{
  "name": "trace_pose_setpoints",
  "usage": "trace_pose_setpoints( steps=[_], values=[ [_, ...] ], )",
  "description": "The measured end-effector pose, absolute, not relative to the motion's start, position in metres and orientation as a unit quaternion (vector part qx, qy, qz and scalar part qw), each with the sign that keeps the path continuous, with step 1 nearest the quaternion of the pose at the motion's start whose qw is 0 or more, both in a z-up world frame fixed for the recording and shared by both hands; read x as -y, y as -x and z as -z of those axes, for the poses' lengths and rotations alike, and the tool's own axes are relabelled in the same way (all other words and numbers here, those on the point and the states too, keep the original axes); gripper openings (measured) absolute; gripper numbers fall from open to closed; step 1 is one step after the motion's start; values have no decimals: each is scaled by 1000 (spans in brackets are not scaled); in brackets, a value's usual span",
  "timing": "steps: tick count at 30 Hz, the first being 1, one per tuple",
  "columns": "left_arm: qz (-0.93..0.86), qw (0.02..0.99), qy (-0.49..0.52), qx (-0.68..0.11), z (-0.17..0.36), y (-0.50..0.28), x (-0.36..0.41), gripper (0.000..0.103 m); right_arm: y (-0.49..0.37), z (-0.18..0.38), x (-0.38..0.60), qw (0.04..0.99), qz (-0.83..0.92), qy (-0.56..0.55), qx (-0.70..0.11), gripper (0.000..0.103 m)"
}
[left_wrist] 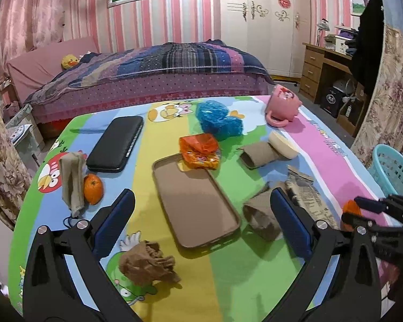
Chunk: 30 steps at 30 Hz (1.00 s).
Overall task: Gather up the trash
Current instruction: 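Grasp the orange plastic lid with the right gripper, then grasp the printed snack wrapper with the left gripper while right holds the lid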
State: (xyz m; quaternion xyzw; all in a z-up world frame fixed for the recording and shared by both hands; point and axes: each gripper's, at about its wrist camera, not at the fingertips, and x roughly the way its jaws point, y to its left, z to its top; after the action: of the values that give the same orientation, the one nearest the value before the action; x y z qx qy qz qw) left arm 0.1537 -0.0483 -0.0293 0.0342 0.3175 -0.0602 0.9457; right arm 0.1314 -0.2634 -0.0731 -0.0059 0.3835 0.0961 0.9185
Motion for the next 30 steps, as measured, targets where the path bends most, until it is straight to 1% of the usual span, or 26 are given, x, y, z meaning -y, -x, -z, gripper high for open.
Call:
trace_pose_setpoints(
  steps=[8, 12, 21, 26, 27, 28, 30],
  values=[
    [104, 934, -26, -340, 36, -149, 72, 97, -127, 48, 310, 938, -21, -24, -346, 41],
    [108, 931, -42, -345, 44, -144, 90, 97, -121, 36, 326, 944, 0, -30, -328, 41],
    [147, 919, -59, -362, 56, -133, 123, 97, -118, 30, 338, 947, 17, -27, -319, 41],
    [175, 903, -58, -388, 65, -130, 134, 86, -115, 26, 340, 950, 19, -26, -312, 41],
    [175, 900, -60, -394, 68, -131, 136, 83, -114, 26, 341, 950, 20, -26, -311, 41],
    [173, 898, -64, -399, 70, -132, 137, 78, -114, 26, 342, 950, 21, -26, -311, 41],
    [174, 894, -68, -408, 74, -133, 139, 72, -113, 26, 344, 950, 23, -28, -310, 41]
  ],
)
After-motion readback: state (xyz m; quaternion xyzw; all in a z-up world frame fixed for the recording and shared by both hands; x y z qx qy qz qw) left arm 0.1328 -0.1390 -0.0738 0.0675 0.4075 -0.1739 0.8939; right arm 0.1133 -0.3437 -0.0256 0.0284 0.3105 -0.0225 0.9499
